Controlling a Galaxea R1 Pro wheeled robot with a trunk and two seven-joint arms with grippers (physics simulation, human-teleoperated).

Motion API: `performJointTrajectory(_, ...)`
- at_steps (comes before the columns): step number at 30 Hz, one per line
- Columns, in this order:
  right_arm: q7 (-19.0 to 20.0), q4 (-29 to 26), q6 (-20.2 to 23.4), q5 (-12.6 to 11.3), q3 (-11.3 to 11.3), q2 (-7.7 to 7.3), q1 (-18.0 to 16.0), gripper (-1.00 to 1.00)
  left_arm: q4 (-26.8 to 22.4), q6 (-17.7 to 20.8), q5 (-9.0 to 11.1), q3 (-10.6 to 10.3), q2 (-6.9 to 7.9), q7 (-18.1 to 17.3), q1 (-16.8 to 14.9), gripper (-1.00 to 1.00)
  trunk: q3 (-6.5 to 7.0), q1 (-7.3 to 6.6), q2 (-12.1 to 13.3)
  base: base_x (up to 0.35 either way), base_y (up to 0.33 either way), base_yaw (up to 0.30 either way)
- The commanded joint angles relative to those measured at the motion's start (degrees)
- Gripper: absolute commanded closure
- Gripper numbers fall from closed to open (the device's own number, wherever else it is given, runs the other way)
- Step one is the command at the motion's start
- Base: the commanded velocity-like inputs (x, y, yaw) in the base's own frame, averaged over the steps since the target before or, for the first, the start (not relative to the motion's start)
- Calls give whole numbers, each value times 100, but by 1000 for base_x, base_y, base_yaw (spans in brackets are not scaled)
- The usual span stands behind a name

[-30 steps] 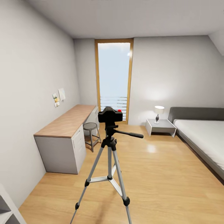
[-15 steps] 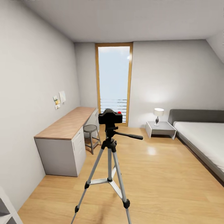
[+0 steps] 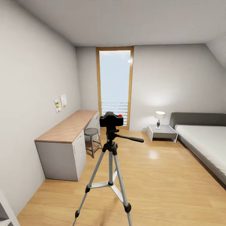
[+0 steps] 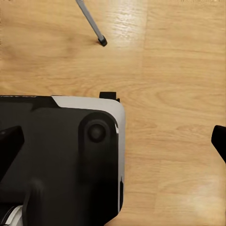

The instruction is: Attach the digital camera to the camera tripod in the bedroom.

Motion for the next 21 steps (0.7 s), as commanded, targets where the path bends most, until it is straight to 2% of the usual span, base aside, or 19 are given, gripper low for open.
performJointTrajectory(1,11,19,-35,59,-50,-2,-6,-100,-7,-6,41,-48,1,26,1,-100,7,2,-3,0,0,0)
performJointTrajectory(21,16,17,-32,74,-37,-7,-6,-100,-8,-6,41,-48,1,26,1,-100,159,2,-3,0,0,0)
